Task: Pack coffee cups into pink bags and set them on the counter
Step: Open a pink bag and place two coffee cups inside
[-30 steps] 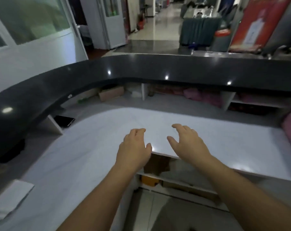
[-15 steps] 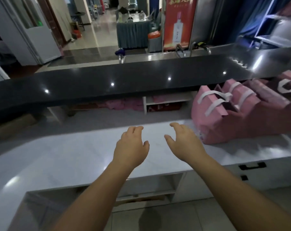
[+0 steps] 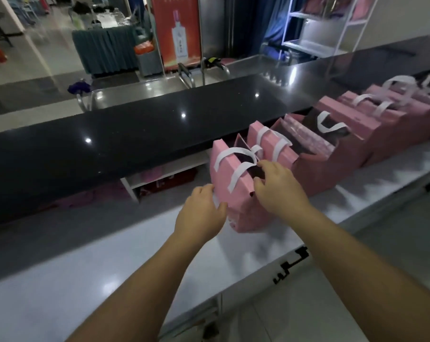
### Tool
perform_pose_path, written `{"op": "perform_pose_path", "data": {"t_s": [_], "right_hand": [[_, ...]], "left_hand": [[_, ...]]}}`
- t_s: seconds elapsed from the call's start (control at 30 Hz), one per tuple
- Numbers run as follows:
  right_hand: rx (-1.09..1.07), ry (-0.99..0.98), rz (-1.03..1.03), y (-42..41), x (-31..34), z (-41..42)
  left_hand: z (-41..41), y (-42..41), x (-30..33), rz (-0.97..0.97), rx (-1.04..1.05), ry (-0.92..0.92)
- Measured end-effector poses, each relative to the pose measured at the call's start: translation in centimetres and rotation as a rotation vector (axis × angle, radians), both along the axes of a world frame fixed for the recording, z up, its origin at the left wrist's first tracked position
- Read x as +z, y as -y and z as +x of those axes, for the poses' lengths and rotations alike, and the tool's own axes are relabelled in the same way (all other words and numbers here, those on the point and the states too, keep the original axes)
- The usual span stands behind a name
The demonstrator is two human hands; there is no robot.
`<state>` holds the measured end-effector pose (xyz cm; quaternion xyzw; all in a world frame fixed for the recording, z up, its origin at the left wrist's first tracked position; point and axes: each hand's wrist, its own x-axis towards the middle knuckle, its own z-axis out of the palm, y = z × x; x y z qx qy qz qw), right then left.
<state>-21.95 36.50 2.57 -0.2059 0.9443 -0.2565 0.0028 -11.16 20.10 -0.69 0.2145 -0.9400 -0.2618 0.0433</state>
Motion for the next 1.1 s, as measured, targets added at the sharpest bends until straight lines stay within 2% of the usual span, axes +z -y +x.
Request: {"op": "perform_pose_path", "data": {"t_s": [0.33,0.53,0.67,0.83,0.97,1.1], "right_hand": [[-0.074,0.082,0.13,2.0,-0.7,-9.3],[0.009,0.142,0.2,3.2,-2.2,-12.4],[0.097,0.111,0.253,3.6,-3.6,-13.4],[0.142,0.131,0.26,3.3,-4.9,-14.3],[0.219,0.162,0.335,3.2,-4.9,-15.2],[0.259,0.21,0.236,3.6,-4.4,-14.8]], "left_hand": [[-11.8,-1.7,-0.8,0.093,-0.032,-0.044],[-14.7,-2.8,-1.3,0.019,0.021,0.013],[-15.0,-2.4,-1.2,0.025,0.085,0.025],[-14.5,-1.5,-0.6,0.158,0.298,0.022],[-13.4,-0.4,-0.3,0.194,0.409,0.014],[-10.0,0.0,0.2,0.219,0.525,-0.032]]}}
